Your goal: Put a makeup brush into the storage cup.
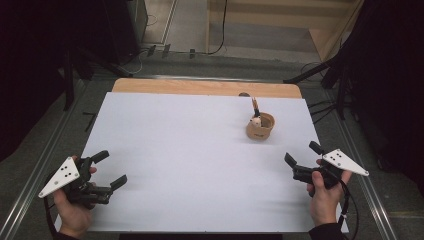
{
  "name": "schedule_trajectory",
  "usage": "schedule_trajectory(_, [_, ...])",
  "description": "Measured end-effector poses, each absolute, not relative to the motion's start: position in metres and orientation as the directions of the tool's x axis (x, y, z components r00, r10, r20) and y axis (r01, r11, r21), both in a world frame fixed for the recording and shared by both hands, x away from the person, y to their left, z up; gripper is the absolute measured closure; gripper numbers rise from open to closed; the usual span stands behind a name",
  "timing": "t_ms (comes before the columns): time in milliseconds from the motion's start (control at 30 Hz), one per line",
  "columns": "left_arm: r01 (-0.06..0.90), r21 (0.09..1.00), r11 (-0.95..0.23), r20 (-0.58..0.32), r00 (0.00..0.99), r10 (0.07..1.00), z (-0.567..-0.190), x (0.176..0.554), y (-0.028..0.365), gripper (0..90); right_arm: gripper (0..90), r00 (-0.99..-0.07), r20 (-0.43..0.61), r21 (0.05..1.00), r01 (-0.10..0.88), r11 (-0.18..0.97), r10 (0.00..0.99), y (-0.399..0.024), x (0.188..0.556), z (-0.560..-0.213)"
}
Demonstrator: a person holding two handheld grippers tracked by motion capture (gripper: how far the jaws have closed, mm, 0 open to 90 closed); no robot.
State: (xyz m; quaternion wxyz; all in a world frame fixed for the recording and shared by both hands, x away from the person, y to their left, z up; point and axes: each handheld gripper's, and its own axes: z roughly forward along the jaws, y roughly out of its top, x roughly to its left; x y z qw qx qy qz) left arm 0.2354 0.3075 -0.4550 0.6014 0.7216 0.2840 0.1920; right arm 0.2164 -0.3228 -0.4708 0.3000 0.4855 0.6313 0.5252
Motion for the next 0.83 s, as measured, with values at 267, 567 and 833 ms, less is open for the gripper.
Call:
schedule_trajectory(267, [0.181, 0.976, -0.122, -0.064, 0.772, 0.632, -0.456, 0.236, 0.305, 0.0, 0.4, -0.34, 0.106, 0.95, 0.313, 0.006, 0.934, -0.325, 0.207, -0.479])
schedule_trajectory(567, [0.183, 0.976, -0.122, -0.066, 0.772, 0.633, -0.456, 0.236, 0.306, 0.0, 0.4, -0.317, 0.135, 0.955, 0.294, -0.038, 0.939, -0.338, 0.193, -0.478])
schedule_trajectory(833, [0.185, 0.975, -0.123, -0.067, 0.773, 0.631, -0.456, 0.238, 0.303, 0.0, 0.4, -0.317, 0.145, 0.954, 0.296, -0.048, 0.937, -0.339, 0.193, -0.48])
